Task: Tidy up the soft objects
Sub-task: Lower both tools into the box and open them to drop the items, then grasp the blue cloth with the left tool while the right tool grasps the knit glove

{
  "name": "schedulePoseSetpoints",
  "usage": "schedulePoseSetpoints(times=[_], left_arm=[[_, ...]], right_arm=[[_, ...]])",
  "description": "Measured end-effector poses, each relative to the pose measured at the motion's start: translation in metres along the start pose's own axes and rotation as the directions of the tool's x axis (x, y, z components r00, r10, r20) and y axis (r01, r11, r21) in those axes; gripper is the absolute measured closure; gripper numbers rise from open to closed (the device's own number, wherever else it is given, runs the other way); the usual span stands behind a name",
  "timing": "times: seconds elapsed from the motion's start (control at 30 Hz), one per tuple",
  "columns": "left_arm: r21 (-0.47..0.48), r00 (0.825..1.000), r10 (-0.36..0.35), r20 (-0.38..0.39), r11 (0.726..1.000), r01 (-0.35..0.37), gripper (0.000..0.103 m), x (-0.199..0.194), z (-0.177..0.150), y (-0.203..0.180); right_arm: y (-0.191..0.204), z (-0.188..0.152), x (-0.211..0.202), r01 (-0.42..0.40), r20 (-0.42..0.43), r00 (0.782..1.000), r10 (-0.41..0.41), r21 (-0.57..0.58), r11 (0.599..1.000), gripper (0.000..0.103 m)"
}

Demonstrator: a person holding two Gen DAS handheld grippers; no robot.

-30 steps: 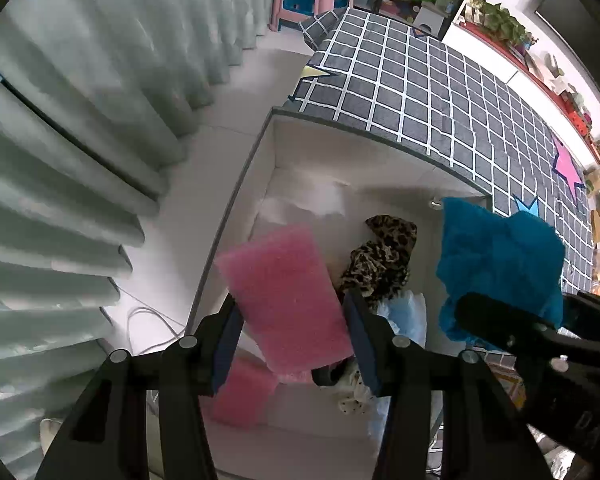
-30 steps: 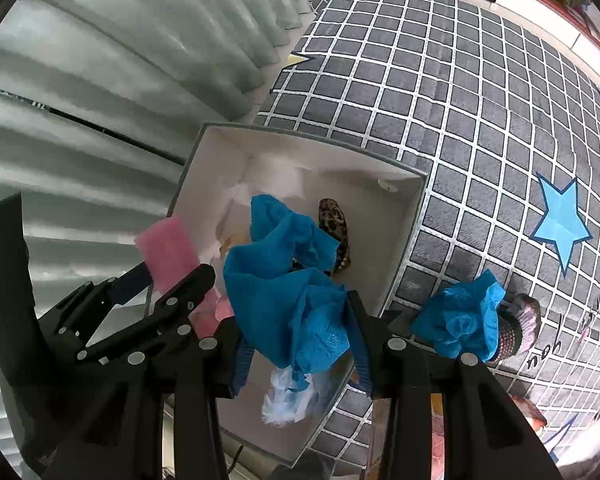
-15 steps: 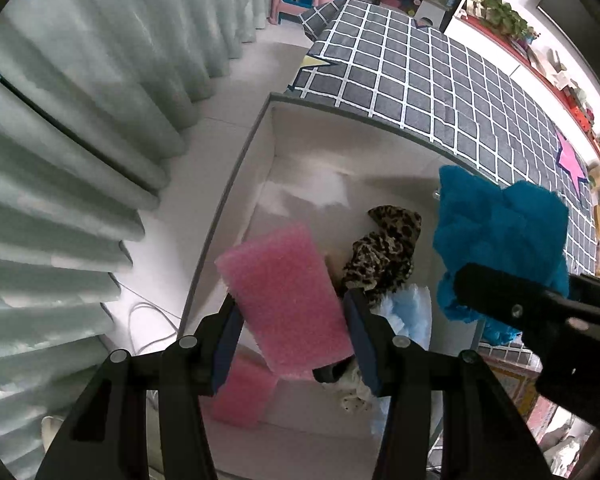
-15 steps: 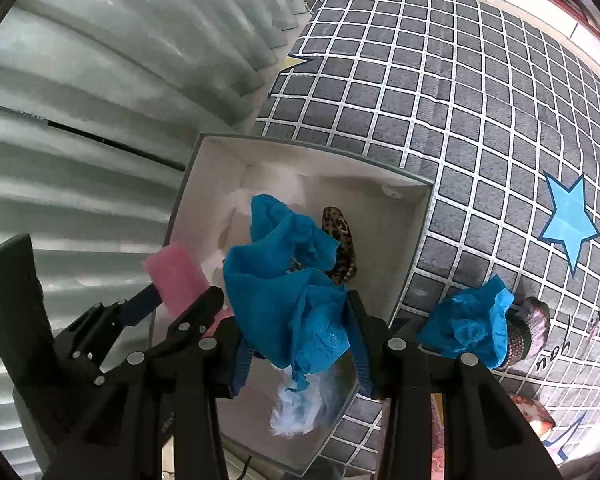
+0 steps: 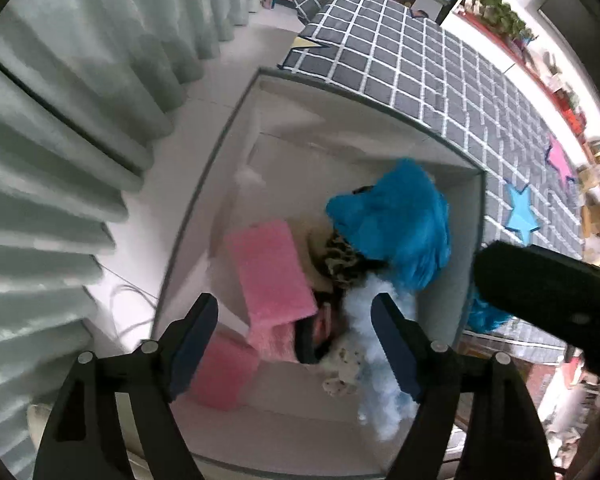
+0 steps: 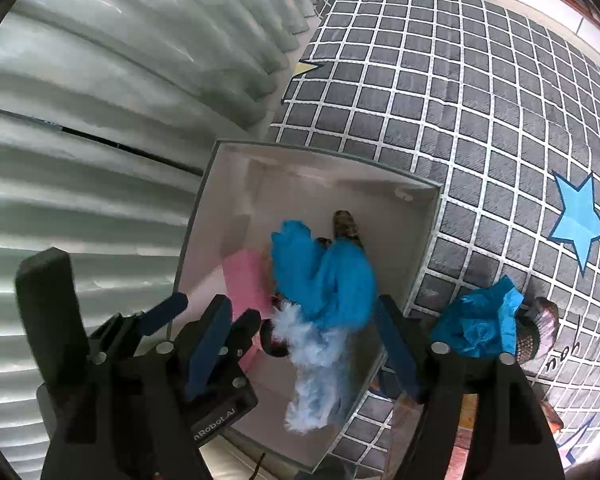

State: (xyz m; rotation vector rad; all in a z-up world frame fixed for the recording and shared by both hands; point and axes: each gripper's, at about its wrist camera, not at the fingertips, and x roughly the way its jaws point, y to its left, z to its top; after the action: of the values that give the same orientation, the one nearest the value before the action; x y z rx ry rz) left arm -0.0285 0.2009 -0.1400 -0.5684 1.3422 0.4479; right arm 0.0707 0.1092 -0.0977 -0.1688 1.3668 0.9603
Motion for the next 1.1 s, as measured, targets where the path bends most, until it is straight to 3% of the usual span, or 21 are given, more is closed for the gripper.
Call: schedulePoseSetpoints(times=[0.03, 0.07, 0.33, 0.47, 0.57, 0.83, 0.93, 1.1], left_arm=[[-0.006, 1.000, -0.013, 0.000, 1.000, 0.013, 0.008, -0.002, -0.001, 0.000], [-0.008, 1.000, -0.017, 0.003, 1.000, 0.017, 0.001, -0.005, -0.001, -0.001], [0.025, 0.996, -0.077, 0.045, 0.997, 0.076, 0.000, -0.029, 0.004, -0.023], [0.071, 0.994, -0.107, 0.036, 0.992, 0.105, 0.000, -0.039, 0.004, -0.045], [0.115, 0.993, -0.121, 0.003, 0.986, 0.120, 0.000, -0.039, 0.002, -0.067], [0.187, 0.993, -0.105, -0.054, 0.976, 0.114, 0.000, -0.036, -0.004, -0.114], [0.199, 0.995, -0.083, -0.062, 0.975, 0.094, 0.000, -0.034, -0.005, -0.124], [0.218, 0.995, -0.055, -0.080, 0.973, 0.072, 0.000, -0.028, -0.005, -0.146]], right_arm=[[-0.001, 0.000, -0.003, 0.003, 0.003, 1.000, -0.003, 0.003, 1.000, 0.004], [-0.003, 0.000, -0.008, 0.005, 0.011, 1.000, -0.006, 0.006, 1.000, 0.003], [-0.055, -0.002, -0.063, -0.002, 0.061, 0.998, -0.004, 0.093, 0.996, 0.003], [-0.109, -0.009, -0.082, 0.062, 0.063, 0.995, -0.075, 0.181, 0.981, 0.003], [-0.153, -0.019, -0.071, 0.163, -0.017, 0.986, -0.164, 0.236, 0.958, 0.003], [-0.212, -0.049, -0.004, 0.285, -0.191, 0.951, -0.244, 0.229, 0.931, 0.003], [-0.229, -0.051, 0.009, 0.257, -0.192, 0.959, -0.206, 0.293, 0.921, 0.003], [-0.248, -0.044, 0.033, 0.143, -0.175, 0.982, -0.073, 0.433, 0.890, 0.003]])
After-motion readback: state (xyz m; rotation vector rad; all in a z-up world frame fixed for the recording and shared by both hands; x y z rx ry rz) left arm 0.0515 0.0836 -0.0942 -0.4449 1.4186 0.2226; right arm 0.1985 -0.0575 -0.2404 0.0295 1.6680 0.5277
